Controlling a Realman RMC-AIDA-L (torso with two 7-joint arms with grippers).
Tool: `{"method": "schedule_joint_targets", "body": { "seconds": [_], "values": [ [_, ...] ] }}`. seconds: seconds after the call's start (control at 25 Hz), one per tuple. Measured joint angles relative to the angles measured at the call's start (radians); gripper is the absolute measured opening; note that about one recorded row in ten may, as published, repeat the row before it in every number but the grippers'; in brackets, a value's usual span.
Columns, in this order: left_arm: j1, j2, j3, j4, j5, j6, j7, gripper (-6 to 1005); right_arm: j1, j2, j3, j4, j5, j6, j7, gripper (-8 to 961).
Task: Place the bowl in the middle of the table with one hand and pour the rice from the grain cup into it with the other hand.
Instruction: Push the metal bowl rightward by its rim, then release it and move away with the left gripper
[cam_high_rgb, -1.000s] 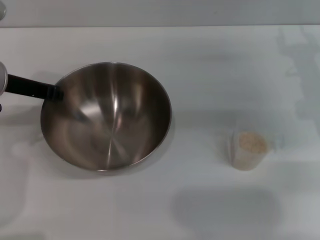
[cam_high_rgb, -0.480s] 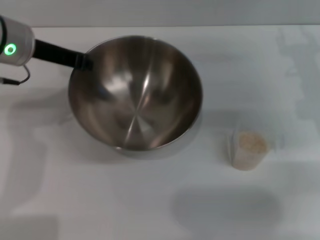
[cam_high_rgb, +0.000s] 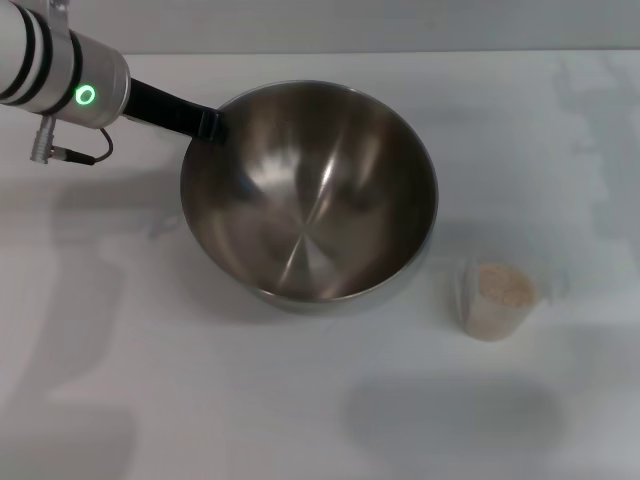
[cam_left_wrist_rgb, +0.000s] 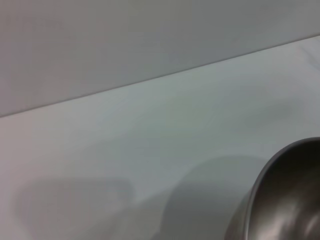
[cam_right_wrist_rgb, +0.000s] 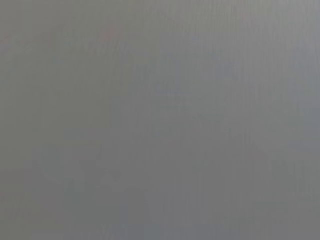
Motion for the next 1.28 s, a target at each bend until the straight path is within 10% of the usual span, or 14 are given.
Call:
{"method": "schedule_joint_targets", "body": {
  "seconds": [1.28],
  "values": [
    [-0.011, 0.008, -0.039, 0.075, 0.004, 0.056, 0.002, 208, -0.005, 0.001, 0.000, 0.002, 0.000, 0.000, 0.000, 564]
  ]
}}
